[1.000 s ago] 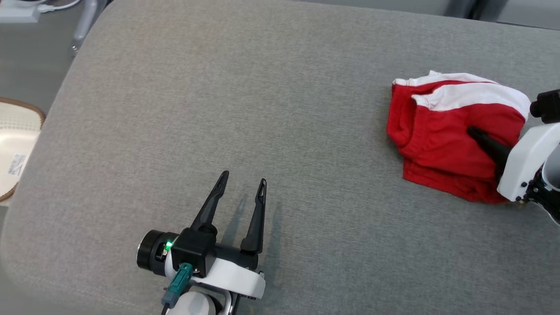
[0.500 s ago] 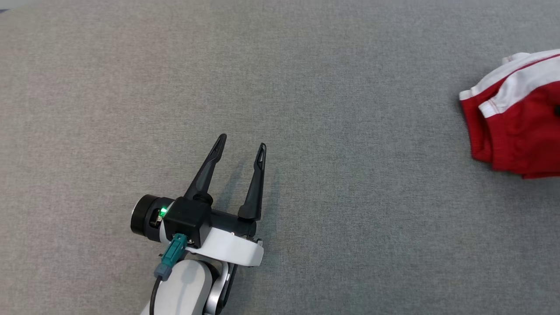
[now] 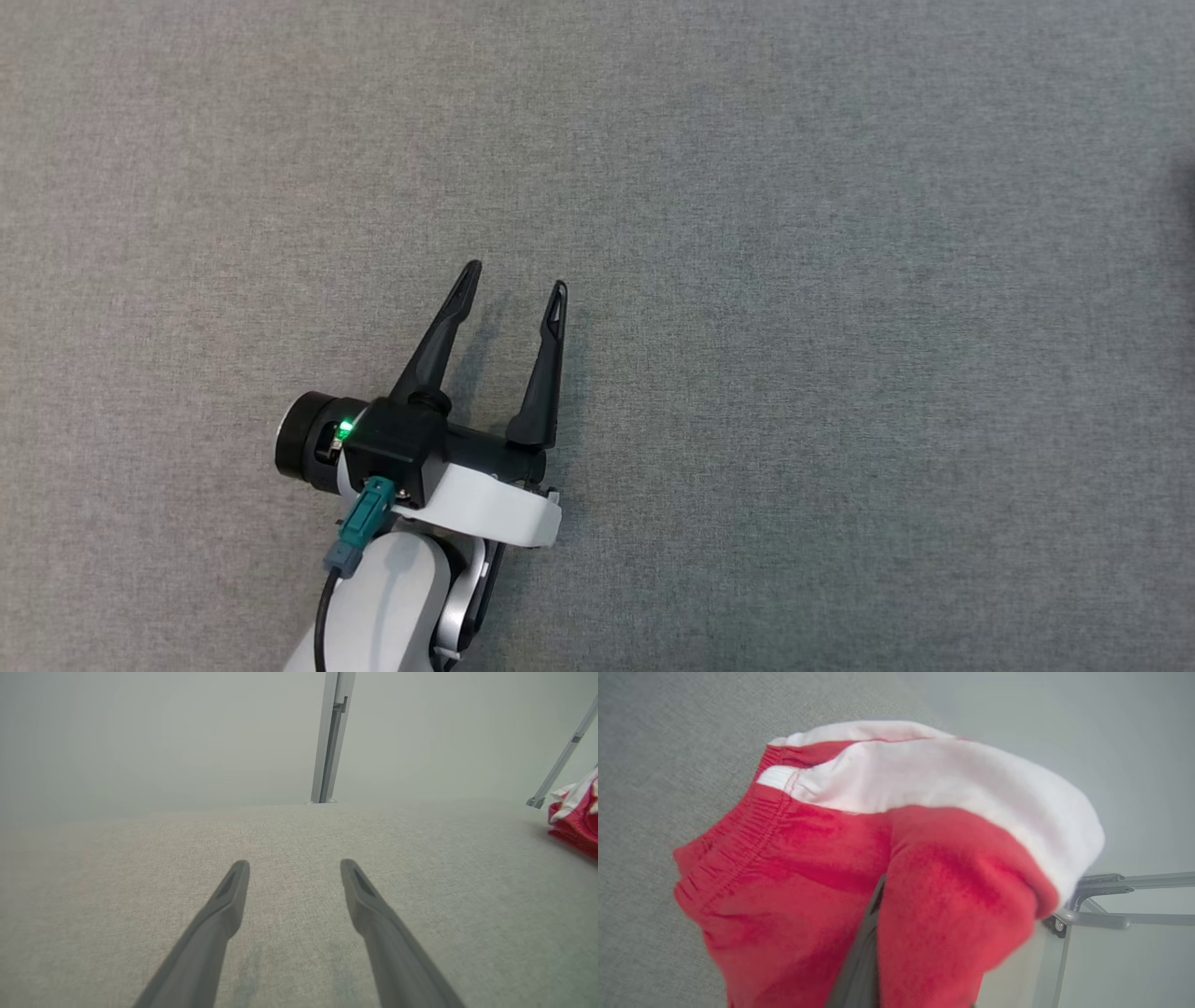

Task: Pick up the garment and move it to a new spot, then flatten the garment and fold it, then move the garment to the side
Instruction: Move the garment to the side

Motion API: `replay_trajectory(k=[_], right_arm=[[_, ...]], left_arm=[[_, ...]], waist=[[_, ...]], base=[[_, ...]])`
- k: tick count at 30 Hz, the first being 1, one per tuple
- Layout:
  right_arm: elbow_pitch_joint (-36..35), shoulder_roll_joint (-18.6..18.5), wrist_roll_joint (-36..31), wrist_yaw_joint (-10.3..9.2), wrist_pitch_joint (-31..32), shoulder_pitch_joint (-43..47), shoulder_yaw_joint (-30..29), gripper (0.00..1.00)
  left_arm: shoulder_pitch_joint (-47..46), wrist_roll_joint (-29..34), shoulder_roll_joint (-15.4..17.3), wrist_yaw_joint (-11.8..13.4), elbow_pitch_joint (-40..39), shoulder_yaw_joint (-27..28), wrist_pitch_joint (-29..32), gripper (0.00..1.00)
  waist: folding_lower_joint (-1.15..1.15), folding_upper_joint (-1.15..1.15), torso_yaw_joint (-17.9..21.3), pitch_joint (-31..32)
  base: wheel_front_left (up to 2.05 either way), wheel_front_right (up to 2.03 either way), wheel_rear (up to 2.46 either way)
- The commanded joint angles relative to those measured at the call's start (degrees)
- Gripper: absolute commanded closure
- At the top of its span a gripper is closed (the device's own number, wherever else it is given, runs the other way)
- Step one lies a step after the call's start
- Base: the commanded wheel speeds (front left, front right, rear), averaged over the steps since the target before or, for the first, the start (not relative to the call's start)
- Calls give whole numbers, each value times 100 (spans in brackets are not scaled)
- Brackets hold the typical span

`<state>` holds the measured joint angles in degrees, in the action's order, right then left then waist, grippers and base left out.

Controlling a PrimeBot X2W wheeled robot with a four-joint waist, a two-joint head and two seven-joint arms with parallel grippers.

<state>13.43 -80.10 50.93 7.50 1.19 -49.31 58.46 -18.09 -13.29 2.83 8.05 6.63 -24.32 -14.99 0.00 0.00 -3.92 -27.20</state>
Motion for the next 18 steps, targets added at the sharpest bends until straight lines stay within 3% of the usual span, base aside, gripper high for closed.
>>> replay_trajectory(k=[1, 12, 17, 18], right_arm=[[110, -83, -66, -2, -62, 54, 29, 100], [1350, -250, -1178, -2, -248, 55, 213, 100], [1778, -59, -1625, -2, -427, -105, 111, 100], [1863, 1, -1684, -2, -441, -133, 79, 94]], left_arm=[[-100, 10, 20, -41, 25, 24, -24, 0], [-291, -44, 19, 10, -69, -58, -24, 0], [-381, -70, 21, 49, -70, -104, -24, 0], [-397, -77, 20, 53, -69, -111, -24, 0]], waist=[[0, 0, -60, -72], [0, 0, -323, -558], [0, 0, -407, -739], [0, 0, -417, -756]], base=[[0, 0, 0], [0, 0, 0], [0, 0, 0], [0, 0, 0]])
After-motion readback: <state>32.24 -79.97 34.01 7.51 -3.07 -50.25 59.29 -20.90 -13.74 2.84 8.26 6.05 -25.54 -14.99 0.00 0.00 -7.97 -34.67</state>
